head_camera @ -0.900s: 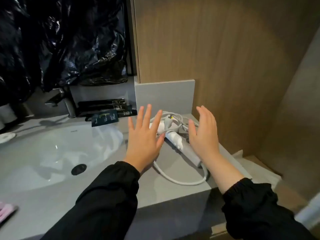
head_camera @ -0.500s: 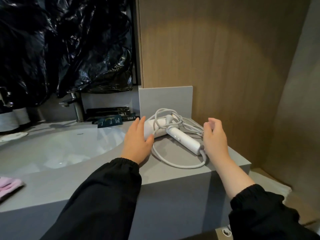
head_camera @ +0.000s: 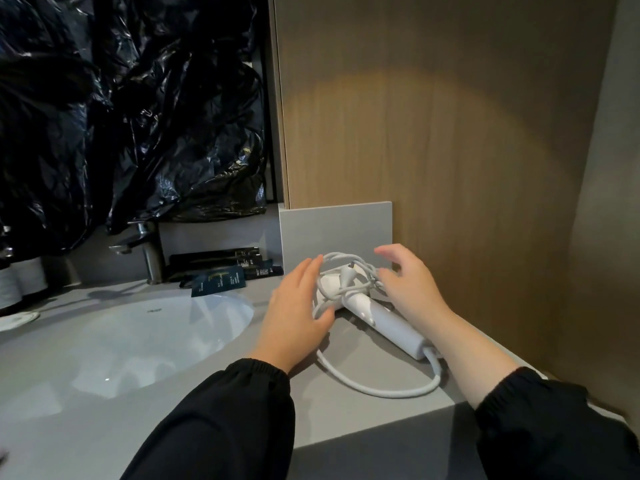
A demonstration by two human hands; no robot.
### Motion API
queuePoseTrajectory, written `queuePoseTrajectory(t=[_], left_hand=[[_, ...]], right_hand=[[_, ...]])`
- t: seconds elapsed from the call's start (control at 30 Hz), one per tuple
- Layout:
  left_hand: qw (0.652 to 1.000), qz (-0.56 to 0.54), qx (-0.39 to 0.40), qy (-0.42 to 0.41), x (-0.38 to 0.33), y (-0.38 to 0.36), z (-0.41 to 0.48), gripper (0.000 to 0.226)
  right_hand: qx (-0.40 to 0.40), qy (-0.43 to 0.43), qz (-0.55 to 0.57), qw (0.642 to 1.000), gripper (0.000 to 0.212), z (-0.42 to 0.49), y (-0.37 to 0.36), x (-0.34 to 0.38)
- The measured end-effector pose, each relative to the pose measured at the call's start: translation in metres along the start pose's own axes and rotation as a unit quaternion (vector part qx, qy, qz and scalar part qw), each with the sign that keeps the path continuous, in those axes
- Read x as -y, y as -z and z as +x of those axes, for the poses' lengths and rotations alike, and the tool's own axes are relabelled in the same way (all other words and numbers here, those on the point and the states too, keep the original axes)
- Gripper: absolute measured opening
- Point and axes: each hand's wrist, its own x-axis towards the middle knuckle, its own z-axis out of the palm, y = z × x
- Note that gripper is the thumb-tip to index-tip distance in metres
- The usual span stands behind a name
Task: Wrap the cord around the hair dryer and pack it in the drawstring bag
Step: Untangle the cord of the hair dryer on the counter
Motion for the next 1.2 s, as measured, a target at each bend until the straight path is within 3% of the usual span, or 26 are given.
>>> queuePoseTrajectory(t=[0.07,0.2,0.33,0.47,0.53,0.63,0.77,0.87,1.0,1.2], left_hand=[[1.000,0.014,0.018,-0.019,0.006,-0.001,0.004,0.071],[0.999,0.032,0.002,-0.037,0.017,0.000,0.011,0.048],[0.989,0.128,0.007,-0.074,0.020,-0.005,0.017,0.022],[0.973,0.207,-0.043,-0.094,0.015,-0.007,0.018,0.022],[0.980,0.174,-0.063,-0.078,0.012,-0.005,0.017,0.012],[0.998,0.024,-0.055,-0.026,0.009,0.001,0.014,0.014],[0.991,-0.120,-0.046,0.040,0.001,0.009,0.013,0.018],[0.986,-0.145,-0.037,0.070,0.000,0.012,0.013,0.021],[0.985,-0.152,-0.033,0.079,-0.003,0.015,0.011,0.024],[0.986,-0.150,-0.038,0.067,-0.010,0.019,0.008,0.028]], right_hand=[[0.044,0.013,-0.012,0.999,0.039,0.011,-0.012,-0.004],[0.122,0.042,-0.088,0.988,0.044,0.014,-0.017,-0.020],[0.120,0.061,-0.100,0.986,0.046,0.015,-0.015,-0.023],[0.134,0.070,-0.111,0.982,0.056,0.013,-0.018,-0.023],[0.137,0.071,-0.111,0.982,0.061,0.011,-0.016,-0.020],[0.141,0.075,-0.123,0.979,0.065,0.009,-0.014,-0.016],[0.095,0.087,-0.138,0.982,0.039,0.010,-0.012,-0.015],[0.047,0.101,-0.131,0.985,0.022,0.008,-0.009,-0.013],[0.098,0.106,-0.141,0.979,0.037,0.005,-0.009,-0.008],[0.132,0.121,-0.182,0.967,0.034,0.004,-0.010,-0.006]])
